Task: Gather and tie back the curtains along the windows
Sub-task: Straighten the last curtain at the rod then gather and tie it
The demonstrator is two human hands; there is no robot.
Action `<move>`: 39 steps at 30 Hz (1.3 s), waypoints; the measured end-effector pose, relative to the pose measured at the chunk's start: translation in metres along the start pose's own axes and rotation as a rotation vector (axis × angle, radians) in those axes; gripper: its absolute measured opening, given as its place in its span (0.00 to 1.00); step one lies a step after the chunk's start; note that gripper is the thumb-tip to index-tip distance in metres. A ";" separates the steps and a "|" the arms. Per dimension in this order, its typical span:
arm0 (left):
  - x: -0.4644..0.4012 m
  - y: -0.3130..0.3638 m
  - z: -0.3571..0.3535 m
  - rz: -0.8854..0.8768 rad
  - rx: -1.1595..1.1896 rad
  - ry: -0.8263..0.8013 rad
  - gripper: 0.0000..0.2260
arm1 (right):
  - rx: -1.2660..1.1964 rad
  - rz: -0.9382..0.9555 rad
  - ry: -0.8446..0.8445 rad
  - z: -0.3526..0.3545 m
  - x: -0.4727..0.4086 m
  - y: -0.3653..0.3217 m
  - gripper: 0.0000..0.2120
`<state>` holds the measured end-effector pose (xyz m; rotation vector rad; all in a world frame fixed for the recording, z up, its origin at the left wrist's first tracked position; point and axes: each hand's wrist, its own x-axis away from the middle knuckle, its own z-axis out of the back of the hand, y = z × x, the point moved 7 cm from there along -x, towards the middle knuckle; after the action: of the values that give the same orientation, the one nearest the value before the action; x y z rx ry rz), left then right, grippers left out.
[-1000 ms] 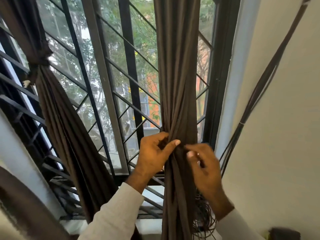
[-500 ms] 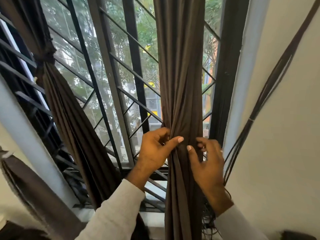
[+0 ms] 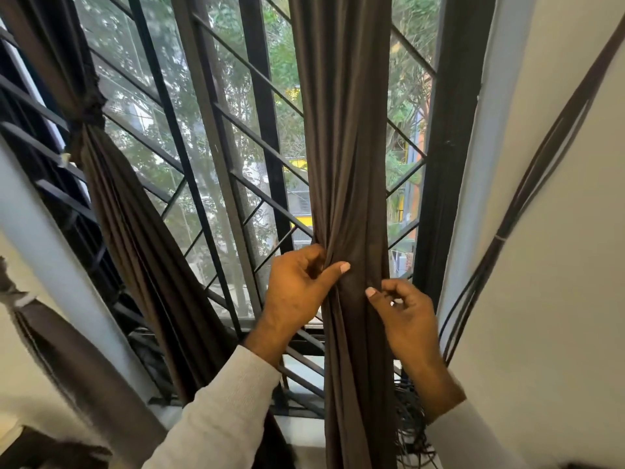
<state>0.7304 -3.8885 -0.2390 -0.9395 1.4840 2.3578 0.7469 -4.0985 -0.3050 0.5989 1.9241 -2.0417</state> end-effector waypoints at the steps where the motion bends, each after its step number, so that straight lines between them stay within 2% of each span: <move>1: 0.000 0.001 0.002 -0.005 -0.057 0.041 0.16 | 0.100 0.116 0.055 0.003 0.007 -0.009 0.06; 4: -0.001 0.005 -0.002 -0.031 -0.147 0.091 0.14 | 0.413 0.422 0.062 -0.014 0.036 -0.018 0.08; 6: -0.001 0.008 -0.010 -0.054 -0.110 0.046 0.13 | 0.561 0.497 -0.026 -0.034 0.045 -0.009 0.15; 10: -0.001 0.005 -0.017 -0.079 0.027 -0.053 0.16 | 0.489 0.491 -0.146 -0.037 0.023 -0.008 0.20; 12: -0.004 -0.002 -0.017 -0.069 0.013 -0.069 0.16 | 0.418 0.512 -0.210 -0.028 0.018 -0.015 0.18; 13: -0.005 -0.006 -0.017 -0.064 0.005 -0.067 0.16 | 0.395 0.504 -0.166 -0.020 0.015 -0.019 0.16; 14: -0.006 -0.009 -0.017 -0.061 -0.002 -0.061 0.16 | 0.375 0.470 -0.071 -0.011 0.009 -0.021 0.14; 16: -0.008 -0.010 -0.018 -0.057 -0.006 -0.067 0.16 | 0.233 0.277 0.100 0.007 -0.015 -0.011 0.17; 18: -0.011 -0.012 -0.019 -0.046 -0.009 -0.101 0.18 | -0.003 -0.012 0.058 0.010 -0.045 0.012 0.22; 19: -0.011 -0.013 -0.018 -0.030 -0.013 -0.109 0.19 | -0.051 -0.083 0.015 0.009 -0.052 0.018 0.21; 22: -0.016 -0.015 -0.011 -0.024 -0.139 -0.032 0.17 | 0.148 0.101 0.069 0.014 -0.043 0.002 0.08; 25: -0.016 -0.005 -0.013 -0.066 -0.282 0.034 0.12 | 0.336 0.354 0.082 -0.003 -0.007 -0.018 0.05; 27: -0.015 0.003 -0.020 -0.087 -0.288 0.013 0.15 | 0.471 0.479 -0.044 -0.026 0.008 -0.013 0.07; 29: -0.013 0.007 -0.025 -0.131 -0.228 -0.032 0.18 | 0.535 0.489 -0.142 -0.039 0.011 0.000 0.13; 31: -0.010 0.012 -0.025 -0.188 -0.156 -0.101 0.19 | 0.549 0.485 -0.223 -0.042 0.011 0.006 0.17; 33: -0.010 0.007 -0.022 -0.177 -0.147 -0.158 0.19 | 0.492 0.516 -0.330 -0.042 0.013 0.002 0.17; 34: -0.011 0.002 -0.020 -0.158 -0.146 -0.152 0.18 | 0.411 0.512 -0.345 -0.039 0.012 -0.002 0.16; 36: -0.012 -0.007 -0.013 -0.102 -0.068 -0.113 0.17 | 0.204 0.379 -0.211 -0.025 0.001 -0.005 0.12; 38: -0.010 -0.009 -0.010 -0.060 0.024 -0.102 0.16 | 0.088 0.118 -0.095 -0.018 -0.019 0.012 0.12; 39: -0.008 -0.008 -0.010 -0.061 0.061 -0.116 0.13 | 0.031 -0.015 -0.148 -0.024 -0.027 0.019 0.15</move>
<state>0.7446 -3.8924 -0.2425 -0.8069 1.4536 2.2693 0.7817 -4.0785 -0.3097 0.4284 1.8212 -2.0668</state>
